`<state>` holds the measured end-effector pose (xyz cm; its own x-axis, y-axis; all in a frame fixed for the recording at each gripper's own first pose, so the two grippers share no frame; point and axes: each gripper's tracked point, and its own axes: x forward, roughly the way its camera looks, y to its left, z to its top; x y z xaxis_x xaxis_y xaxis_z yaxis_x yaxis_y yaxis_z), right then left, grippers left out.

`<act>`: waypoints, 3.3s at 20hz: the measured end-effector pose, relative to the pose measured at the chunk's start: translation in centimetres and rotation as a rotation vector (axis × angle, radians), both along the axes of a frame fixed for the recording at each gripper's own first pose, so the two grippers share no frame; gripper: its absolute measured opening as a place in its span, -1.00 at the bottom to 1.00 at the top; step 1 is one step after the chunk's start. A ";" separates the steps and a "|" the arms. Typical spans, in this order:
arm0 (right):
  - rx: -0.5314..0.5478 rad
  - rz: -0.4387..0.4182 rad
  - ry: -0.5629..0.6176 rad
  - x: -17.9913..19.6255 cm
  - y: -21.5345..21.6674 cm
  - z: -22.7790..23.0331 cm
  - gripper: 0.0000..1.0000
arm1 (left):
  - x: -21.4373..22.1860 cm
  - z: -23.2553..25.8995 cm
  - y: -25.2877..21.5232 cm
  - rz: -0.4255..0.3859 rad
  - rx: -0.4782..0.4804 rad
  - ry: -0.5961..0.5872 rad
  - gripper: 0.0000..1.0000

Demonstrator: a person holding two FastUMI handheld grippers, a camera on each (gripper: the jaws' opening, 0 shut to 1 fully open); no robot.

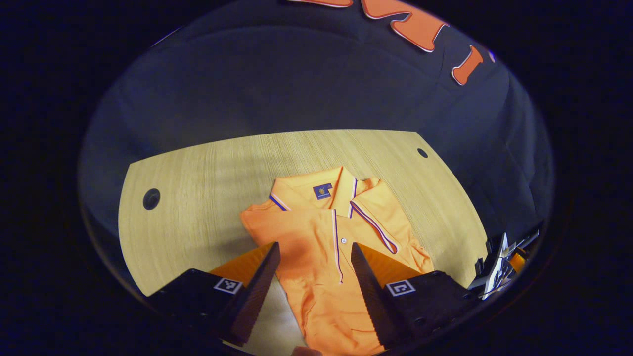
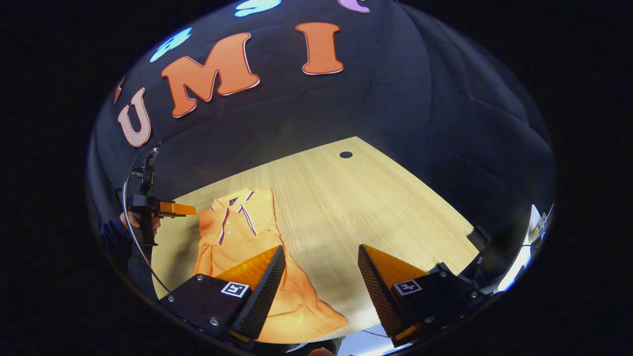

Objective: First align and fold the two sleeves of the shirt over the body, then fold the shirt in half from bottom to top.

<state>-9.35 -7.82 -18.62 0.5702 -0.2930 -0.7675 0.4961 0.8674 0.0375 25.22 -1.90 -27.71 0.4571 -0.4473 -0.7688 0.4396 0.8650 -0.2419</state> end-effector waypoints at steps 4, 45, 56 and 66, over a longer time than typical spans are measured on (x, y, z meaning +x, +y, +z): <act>-0.035 0.086 -0.056 2.4 1.3 0.3 0.83 | -2.6 4.9 3.0 0.092 -0.019 -0.134 0.85; 0.050 0.491 0.134 -12.1 6.3 -10.5 0.94 | -39.1 -3.7 8.8 0.294 0.228 -0.178 1.00; 0.141 0.472 0.342 -15.0 7.6 -16.1 0.95 | -41.8 -11.8 10.0 0.297 0.265 0.126 1.00; 0.137 0.442 0.325 -14.4 9.4 -17.4 -0.60 | -41.2 -12.4 6.8 0.260 0.238 0.113 -0.45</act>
